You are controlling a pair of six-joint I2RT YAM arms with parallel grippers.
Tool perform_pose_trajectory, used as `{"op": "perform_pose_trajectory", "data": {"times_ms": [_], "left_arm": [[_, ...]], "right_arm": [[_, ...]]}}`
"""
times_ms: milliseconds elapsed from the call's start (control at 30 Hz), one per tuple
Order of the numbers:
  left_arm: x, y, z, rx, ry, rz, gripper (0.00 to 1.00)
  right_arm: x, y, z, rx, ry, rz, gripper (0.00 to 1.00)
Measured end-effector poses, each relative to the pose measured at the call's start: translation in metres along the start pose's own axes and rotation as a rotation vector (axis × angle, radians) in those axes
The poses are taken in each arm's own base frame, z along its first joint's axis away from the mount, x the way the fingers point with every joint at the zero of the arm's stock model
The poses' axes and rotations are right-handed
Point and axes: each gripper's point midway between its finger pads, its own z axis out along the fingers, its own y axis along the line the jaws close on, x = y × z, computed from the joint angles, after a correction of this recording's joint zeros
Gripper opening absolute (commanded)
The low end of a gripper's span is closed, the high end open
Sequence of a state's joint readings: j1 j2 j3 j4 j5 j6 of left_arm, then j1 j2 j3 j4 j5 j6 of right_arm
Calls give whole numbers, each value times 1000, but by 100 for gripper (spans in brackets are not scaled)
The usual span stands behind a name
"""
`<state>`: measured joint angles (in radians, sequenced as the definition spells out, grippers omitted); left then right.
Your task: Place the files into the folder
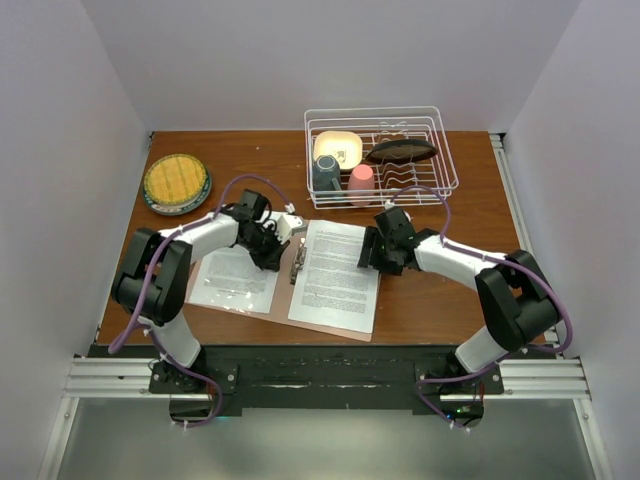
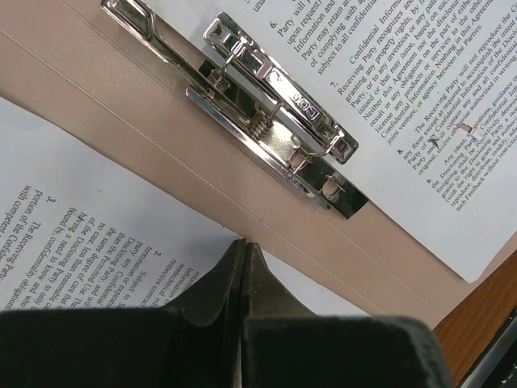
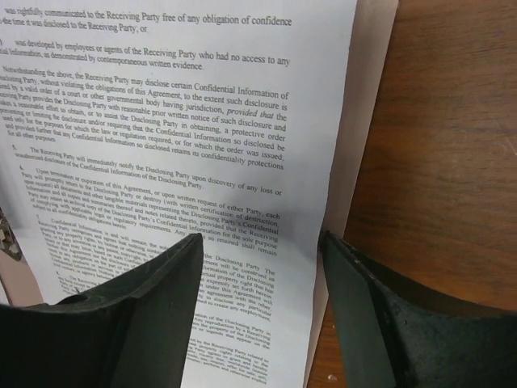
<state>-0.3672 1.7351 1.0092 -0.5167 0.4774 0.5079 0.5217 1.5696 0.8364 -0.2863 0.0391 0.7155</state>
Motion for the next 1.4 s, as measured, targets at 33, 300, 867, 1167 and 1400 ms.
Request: {"op": "perform_pose_trajectory", "data": {"times_ms": [33, 300, 867, 1167, 1400], "left_arm": [[1, -1, 0, 5, 1, -2, 0], [9, -18, -1, 57, 33, -5, 0], [1, -48, 5, 137, 45, 23, 0], [-11, -43, 13, 136, 32, 12, 0], [-24, -52, 26, 160, 39, 41, 0]], "right_arm": [[0, -1, -1, 8, 3, -3, 66], [2, -24, -8, 84, 26, -1, 66], [-67, 33, -23, -49, -96, -11, 37], [-48, 41, 1, -44, -30, -25, 36], [-52, 50, 0, -80, -38, -6, 36]]}}
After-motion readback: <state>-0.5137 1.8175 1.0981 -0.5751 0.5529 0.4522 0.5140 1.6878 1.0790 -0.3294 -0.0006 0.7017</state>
